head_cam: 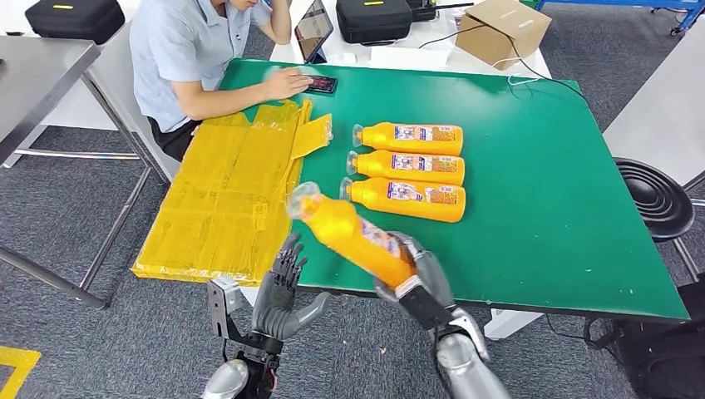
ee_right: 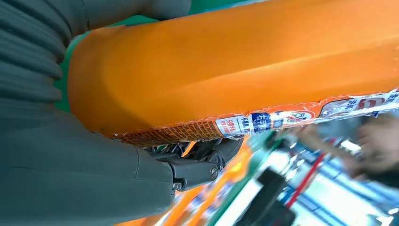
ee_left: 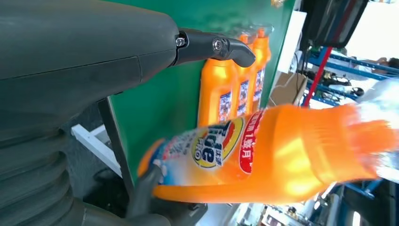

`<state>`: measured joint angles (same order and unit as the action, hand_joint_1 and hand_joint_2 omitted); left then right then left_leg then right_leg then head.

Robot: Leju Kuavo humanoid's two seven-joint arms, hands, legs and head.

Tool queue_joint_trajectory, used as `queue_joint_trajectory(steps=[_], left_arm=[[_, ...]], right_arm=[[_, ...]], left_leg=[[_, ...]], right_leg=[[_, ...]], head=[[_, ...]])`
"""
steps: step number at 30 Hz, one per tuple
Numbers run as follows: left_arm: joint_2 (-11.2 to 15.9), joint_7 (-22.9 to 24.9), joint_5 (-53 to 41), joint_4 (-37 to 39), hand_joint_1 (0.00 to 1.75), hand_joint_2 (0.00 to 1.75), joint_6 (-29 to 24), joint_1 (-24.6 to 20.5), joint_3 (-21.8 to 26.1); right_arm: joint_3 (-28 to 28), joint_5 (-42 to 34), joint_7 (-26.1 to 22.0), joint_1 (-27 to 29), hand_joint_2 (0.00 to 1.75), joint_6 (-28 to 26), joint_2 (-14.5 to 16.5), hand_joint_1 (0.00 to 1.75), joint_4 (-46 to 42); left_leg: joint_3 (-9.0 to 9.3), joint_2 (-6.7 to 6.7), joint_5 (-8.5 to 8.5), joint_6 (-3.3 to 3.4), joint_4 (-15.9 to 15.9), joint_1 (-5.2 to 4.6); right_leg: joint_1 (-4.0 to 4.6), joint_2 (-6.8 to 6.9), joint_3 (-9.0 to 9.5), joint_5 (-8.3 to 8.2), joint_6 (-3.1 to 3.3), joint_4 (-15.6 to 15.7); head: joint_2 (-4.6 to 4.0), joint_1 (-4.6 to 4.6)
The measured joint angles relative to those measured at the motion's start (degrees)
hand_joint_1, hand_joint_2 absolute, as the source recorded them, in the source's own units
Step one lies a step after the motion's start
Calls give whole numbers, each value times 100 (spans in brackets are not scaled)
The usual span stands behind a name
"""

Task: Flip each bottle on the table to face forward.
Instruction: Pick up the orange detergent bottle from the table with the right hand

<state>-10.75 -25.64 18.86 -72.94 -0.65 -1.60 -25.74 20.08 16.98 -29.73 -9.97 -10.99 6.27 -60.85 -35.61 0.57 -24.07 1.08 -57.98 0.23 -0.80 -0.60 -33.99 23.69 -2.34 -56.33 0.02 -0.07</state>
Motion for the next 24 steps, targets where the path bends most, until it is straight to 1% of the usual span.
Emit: queue_joint_trajectory(steps=[6,9,12,17,20,24], left_arm=[[56,205,291,-118,0,175,147,50,11],[57,258,326,-178,0,175,134,61,15],[64,284,345,-244,0,175,64,70,15],[67,294,447,-397,0,175,28,133,18],[76,228,555,-556,0,175,175,216,19],[93,-37,505,-799,0,175,319,278,19]], right_arm=[[361,-75,-56,134,175,125,93,175,-289],[691,-46,-78,216,175,183,148,175,-380],[1021,49,-111,258,175,63,196,175,-396],[1275,142,-155,269,175,-100,226,175,-409],[1409,114,-153,267,175,-72,227,175,-465],[1639,41,-125,229,175,111,230,175,-456]], left_leg=[[0,0,1,0,1,3],[-1,1,1,0,1,1],[-3,2,1,0,1,1],[-3,0,1,0,1,1],[-3,0,1,0,1,2],[-3,1,1,0,1,2]], right_leg=[[-2,0,2,0,0,-1],[-4,0,1,0,0,0],[-4,1,0,0,0,0],[-4,0,-1,0,0,1],[-3,0,-1,0,0,0],[-3,0,-1,0,0,0]], head=[[0,2],[0,2],[0,1],[0,1],[0,2],[0,1]])
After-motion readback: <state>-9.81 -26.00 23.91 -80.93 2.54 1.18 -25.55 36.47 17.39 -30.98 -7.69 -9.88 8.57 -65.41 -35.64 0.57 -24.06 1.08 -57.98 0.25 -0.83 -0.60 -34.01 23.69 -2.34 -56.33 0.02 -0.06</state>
